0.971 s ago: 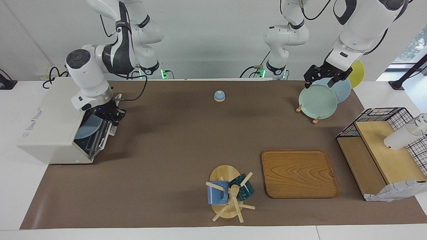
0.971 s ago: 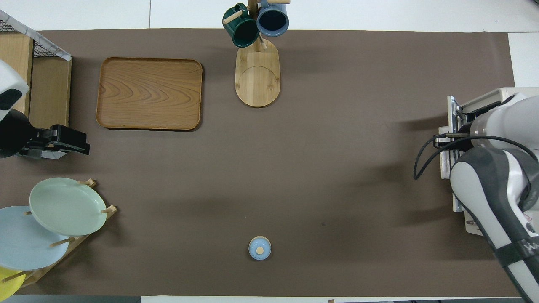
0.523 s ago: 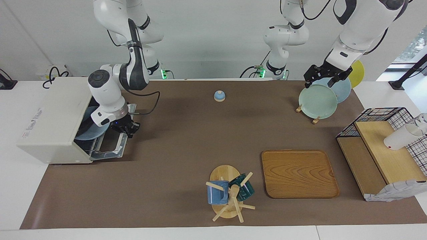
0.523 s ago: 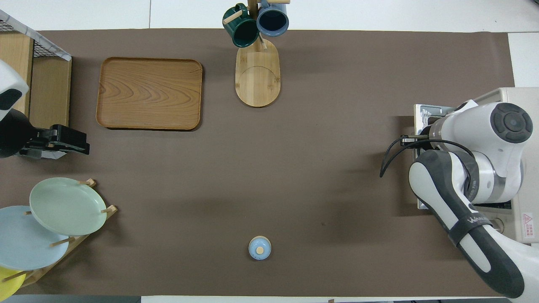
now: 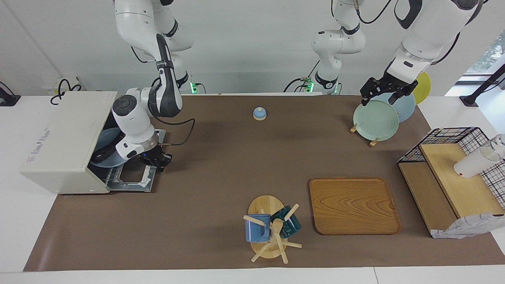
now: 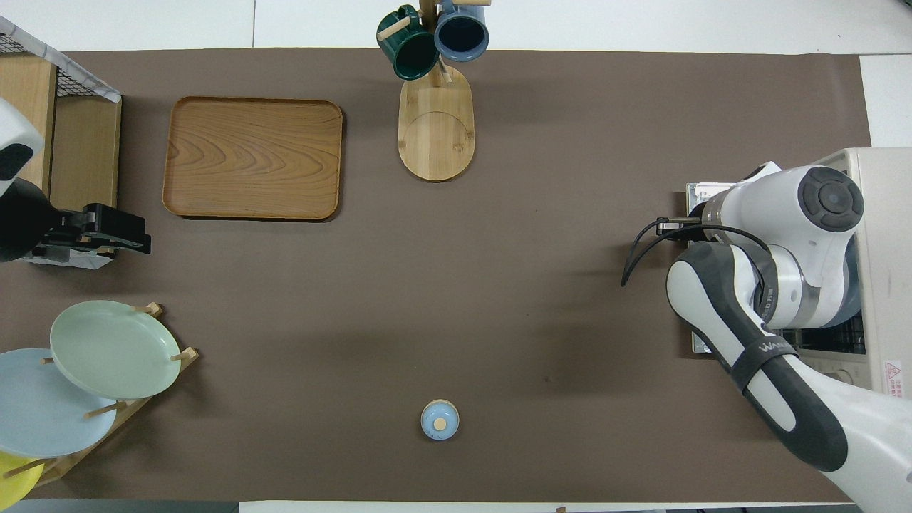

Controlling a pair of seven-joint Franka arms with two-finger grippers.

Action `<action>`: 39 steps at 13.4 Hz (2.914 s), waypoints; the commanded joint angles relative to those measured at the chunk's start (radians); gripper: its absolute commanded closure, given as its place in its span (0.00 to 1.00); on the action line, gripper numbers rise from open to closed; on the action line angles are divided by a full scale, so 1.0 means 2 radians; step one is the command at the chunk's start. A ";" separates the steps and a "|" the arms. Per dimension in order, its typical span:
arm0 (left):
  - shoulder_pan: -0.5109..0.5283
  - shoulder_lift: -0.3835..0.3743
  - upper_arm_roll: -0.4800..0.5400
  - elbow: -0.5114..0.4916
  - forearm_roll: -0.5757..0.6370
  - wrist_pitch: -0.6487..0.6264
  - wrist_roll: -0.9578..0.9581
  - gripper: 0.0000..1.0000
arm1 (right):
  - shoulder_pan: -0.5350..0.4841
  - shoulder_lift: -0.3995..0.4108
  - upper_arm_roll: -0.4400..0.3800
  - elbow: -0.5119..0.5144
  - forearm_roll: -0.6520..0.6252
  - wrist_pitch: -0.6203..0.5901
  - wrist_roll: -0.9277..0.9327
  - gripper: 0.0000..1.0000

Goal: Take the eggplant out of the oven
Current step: 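Reach the right gripper into the open toaster oven toward the eggplant, then close the right gripper on the purple eggplant inside the oven, then pull the eggplant out with the right gripper and carry it over the plate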

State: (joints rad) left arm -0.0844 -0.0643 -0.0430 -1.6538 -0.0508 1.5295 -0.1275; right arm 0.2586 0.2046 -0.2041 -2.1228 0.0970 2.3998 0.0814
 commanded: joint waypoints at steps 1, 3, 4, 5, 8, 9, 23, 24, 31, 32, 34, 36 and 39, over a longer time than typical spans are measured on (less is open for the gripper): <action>0.005 -0.007 -0.002 -0.008 -0.004 0.011 -0.001 0.00 | 0.003 -0.028 -0.001 0.024 0.004 -0.055 0.021 0.61; 0.005 -0.007 -0.002 -0.008 -0.004 0.011 -0.003 0.00 | -0.019 -0.056 -0.005 0.037 -0.021 -0.124 0.021 0.39; 0.005 -0.006 -0.002 -0.008 -0.004 0.011 -0.006 0.00 | -0.027 -0.066 -0.004 0.048 -0.053 -0.158 0.021 0.39; 0.005 -0.006 -0.002 -0.008 -0.004 0.011 -0.006 0.00 | -0.032 -0.071 -0.004 0.053 -0.083 -0.182 0.022 0.39; 0.005 -0.006 -0.002 -0.007 -0.004 0.010 -0.005 0.00 | -0.077 -0.081 -0.003 0.031 -0.098 -0.164 0.017 0.40; 0.005 -0.005 -0.002 -0.007 -0.004 0.011 -0.005 0.00 | -0.079 -0.084 -0.003 0.012 -0.098 -0.139 0.018 0.42; 0.004 -0.006 -0.002 -0.008 -0.004 0.012 -0.001 0.00 | -0.041 -0.081 0.016 0.004 -0.090 -0.163 0.023 1.00; 0.004 -0.005 -0.002 -0.008 -0.004 0.011 -0.001 0.00 | -0.020 -0.070 0.017 0.036 -0.094 -0.185 0.023 1.00; 0.020 -0.005 0.001 -0.007 -0.004 0.012 0.026 0.00 | 0.191 0.083 0.022 0.296 -0.096 -0.327 0.244 1.00; 0.025 -0.005 0.001 -0.007 -0.004 0.012 0.031 0.00 | 0.222 0.135 0.023 0.353 -0.093 -0.351 0.270 1.00; 0.032 -0.005 0.001 -0.008 -0.004 0.013 0.043 0.00 | 0.256 0.183 0.028 0.405 -0.092 -0.335 0.333 1.00; 0.035 -0.005 0.001 -0.008 -0.004 0.018 0.044 0.00 | 0.263 0.195 0.061 0.425 -0.090 -0.313 0.362 1.00; 0.034 -0.006 0.000 -0.012 -0.004 0.025 0.044 0.00 | 0.265 0.186 0.069 0.351 -0.036 -0.188 0.400 1.00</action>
State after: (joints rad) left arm -0.0282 -0.0643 -0.0353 -1.6566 -0.0508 1.5499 -0.0572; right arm 0.8107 0.5978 -0.0762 -1.3337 -0.0340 1.9061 0.8623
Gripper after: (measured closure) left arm 0.000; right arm 0.974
